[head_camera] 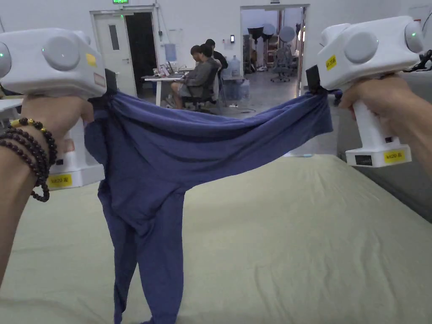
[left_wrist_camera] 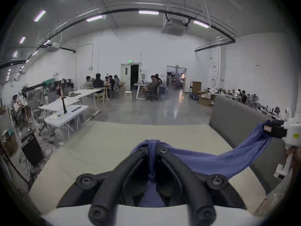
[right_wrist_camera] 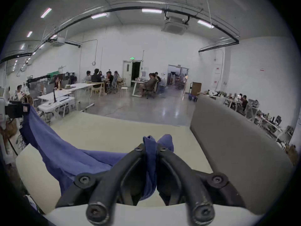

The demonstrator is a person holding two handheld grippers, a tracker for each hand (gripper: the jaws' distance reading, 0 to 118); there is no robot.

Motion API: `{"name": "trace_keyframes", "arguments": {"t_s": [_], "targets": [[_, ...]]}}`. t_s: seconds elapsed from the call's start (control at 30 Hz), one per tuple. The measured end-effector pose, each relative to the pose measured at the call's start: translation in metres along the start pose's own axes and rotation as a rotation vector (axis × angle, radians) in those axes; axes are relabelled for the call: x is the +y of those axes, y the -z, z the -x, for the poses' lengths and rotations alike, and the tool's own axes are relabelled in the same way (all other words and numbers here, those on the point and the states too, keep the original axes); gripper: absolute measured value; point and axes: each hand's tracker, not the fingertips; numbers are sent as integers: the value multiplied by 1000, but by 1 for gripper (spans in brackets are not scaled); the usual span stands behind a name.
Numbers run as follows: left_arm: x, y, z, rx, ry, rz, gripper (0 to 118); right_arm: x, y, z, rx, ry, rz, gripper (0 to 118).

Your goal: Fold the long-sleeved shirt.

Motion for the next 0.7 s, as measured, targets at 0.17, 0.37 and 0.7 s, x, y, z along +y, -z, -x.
{"name": "trace_keyframes", "arguments": {"t_s": [0.17, 0.37, 0.7], "targets": [[-3, 11, 0, 24, 32, -16, 4, -12, 9, -4, 14, 39, -15, 5], [-109, 59, 1, -10, 51, 144, 4, -110, 60, 10, 12, 69, 110, 5], [-298, 111, 8, -14, 17, 453, 4, -316, 125, 39, 67, 106, 430, 5]]}}
